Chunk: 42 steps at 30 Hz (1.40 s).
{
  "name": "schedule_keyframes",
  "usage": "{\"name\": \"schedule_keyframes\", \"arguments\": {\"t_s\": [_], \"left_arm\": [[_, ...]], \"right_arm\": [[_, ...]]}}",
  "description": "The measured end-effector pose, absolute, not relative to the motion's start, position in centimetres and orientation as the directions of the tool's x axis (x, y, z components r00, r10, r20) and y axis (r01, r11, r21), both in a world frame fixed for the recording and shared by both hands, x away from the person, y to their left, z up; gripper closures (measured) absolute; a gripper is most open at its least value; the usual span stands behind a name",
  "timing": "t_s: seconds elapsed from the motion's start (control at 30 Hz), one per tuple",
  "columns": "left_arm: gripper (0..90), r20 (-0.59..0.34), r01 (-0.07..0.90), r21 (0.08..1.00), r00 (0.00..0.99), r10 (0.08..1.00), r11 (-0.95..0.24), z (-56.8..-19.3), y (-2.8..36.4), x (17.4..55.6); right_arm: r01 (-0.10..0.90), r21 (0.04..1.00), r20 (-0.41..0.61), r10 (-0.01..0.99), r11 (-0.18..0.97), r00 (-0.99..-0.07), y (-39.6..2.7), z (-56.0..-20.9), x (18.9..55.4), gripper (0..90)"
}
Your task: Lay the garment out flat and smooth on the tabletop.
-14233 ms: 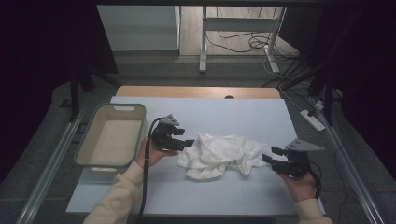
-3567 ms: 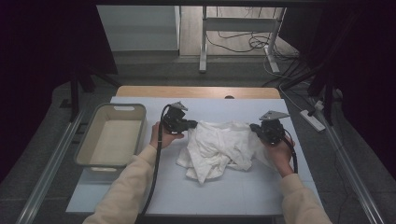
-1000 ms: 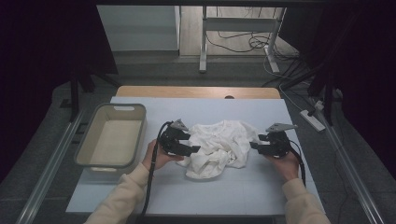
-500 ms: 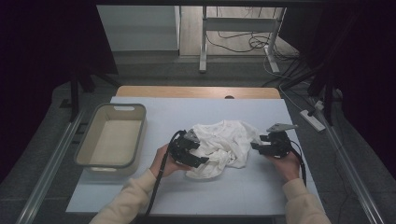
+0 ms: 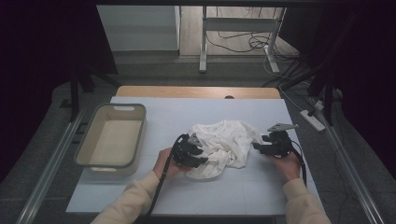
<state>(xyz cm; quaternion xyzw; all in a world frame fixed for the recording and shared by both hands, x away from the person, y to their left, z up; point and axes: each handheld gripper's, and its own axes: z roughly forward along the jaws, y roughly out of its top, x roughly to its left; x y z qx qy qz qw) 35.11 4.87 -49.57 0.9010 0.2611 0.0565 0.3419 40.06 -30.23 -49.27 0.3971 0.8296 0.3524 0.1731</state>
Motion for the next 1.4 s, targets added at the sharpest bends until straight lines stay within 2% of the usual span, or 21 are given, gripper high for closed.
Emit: {"name": "schedule_keyframes", "arguments": {"t_s": [0.03, 0.07, 0.23, 0.37, 0.77, 1.4], "left_arm": [[70.6, -0.090, 0.437, 0.657, 0.854, 0.512, -0.614, -49.4, 5.2, 35.2], [72.7, -0.098, 0.437, 0.664, 0.855, 0.509, -0.606, -49.3, 5.4, 35.3], [76.5, -0.099, 0.433, 0.736, 0.829, 0.550, -0.521, -47.4, 7.4, 35.5], [81.0, -0.119, 0.453, 0.759, 0.803, 0.584, -0.468, -46.2, 9.2, 35.9], [81.6, -0.192, 0.493, 0.811, 0.733, 0.652, -0.315, -43.8, 14.5, 37.1], [81.8, -0.271, 0.570, 0.793, 0.646, 0.713, -0.214, -44.8, 18.7, 38.8]], "right_arm": [[0.537, 0.721, -0.011, 0.782, 0.438, -0.623, -30.2, -49.3, 40.1, 41.8], [0.539, 0.720, -0.011, 0.783, 0.438, -0.622, -30.2, -49.3, 40.1, 41.8], [0.545, 0.715, -0.016, 0.789, 0.439, -0.615, -30.3, -49.3, 40.1, 41.8], [0.544, 0.722, -0.012, 0.793, 0.428, -0.608, -30.2, -49.2, 40.1, 41.8], [0.548, 0.709, -0.013, 0.784, 0.445, -0.620, -29.9, -49.5, 40.1, 41.8], [0.547, 0.704, -0.019, 0.781, 0.454, -0.624, -29.8, -49.8, 40.2, 41.5]]}}
